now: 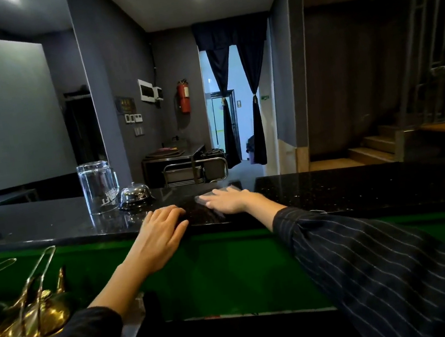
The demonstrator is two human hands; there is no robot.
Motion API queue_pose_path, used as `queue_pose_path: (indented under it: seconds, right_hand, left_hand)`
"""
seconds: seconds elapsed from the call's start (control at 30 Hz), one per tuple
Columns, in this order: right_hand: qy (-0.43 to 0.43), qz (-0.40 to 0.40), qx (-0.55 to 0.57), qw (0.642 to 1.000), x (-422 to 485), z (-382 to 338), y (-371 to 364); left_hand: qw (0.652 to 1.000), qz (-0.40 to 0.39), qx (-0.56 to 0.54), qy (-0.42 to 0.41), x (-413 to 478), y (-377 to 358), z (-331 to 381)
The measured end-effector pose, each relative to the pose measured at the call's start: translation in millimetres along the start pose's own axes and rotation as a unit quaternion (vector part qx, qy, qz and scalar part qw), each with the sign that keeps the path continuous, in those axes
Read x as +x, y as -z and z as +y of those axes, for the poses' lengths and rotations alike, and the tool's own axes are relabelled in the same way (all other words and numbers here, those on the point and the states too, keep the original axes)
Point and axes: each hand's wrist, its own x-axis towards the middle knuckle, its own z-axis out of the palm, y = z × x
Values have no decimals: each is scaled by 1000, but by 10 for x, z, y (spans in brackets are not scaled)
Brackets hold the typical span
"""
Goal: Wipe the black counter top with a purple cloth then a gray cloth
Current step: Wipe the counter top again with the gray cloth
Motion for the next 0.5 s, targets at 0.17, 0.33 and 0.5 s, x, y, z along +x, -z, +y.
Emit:
queue_pose_path:
  seconds: [0.17,0.33,0.5]
  right_hand:
    - [-97,20,6,995,-62,75,-4]
    - [-143,43,0,989,1,-477,-36]
    - [-11,26,-20,999,134,-938,-115]
  left_hand:
    - [988,-119,75,65,-331,97,-147]
    - [980,-151,87,97,-258,58,-95]
    - [980,-146,79,113,-200,100,-115]
